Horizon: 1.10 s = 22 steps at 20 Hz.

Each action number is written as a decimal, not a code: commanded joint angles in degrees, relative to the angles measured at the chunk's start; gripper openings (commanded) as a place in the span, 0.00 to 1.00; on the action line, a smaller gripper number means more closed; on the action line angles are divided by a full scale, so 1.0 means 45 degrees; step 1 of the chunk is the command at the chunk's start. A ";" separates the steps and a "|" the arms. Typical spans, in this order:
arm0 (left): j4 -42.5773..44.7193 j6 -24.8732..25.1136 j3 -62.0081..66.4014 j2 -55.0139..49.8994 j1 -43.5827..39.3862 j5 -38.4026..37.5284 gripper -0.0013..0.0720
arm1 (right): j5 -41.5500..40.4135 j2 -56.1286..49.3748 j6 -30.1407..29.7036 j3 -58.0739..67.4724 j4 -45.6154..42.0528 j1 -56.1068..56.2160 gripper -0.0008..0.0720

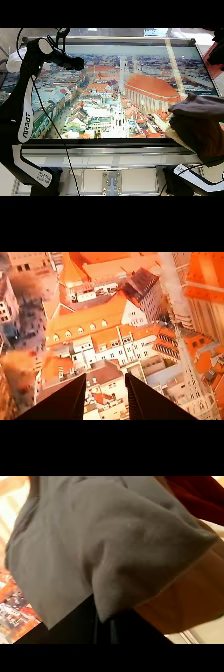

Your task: Fold the shirts.

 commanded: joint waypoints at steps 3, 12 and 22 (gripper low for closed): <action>-0.0495 0.0000 0.0015 0.0010 0.0000 -0.0044 0.45 | 0.0408 0.0539 -0.0520 -0.1831 -0.2550 -0.1447 0.04; -0.1360 0.0000 0.0015 0.0010 0.0000 -0.0053 0.45 | -0.0457 0.0568 -0.0233 -0.2356 -0.1719 -0.1452 0.58; -0.1360 -0.1151 0.0015 0.0010 0.0000 -0.0860 0.43 | -0.8043 0.0583 -0.3313 -0.3308 0.6683 0.6815 0.58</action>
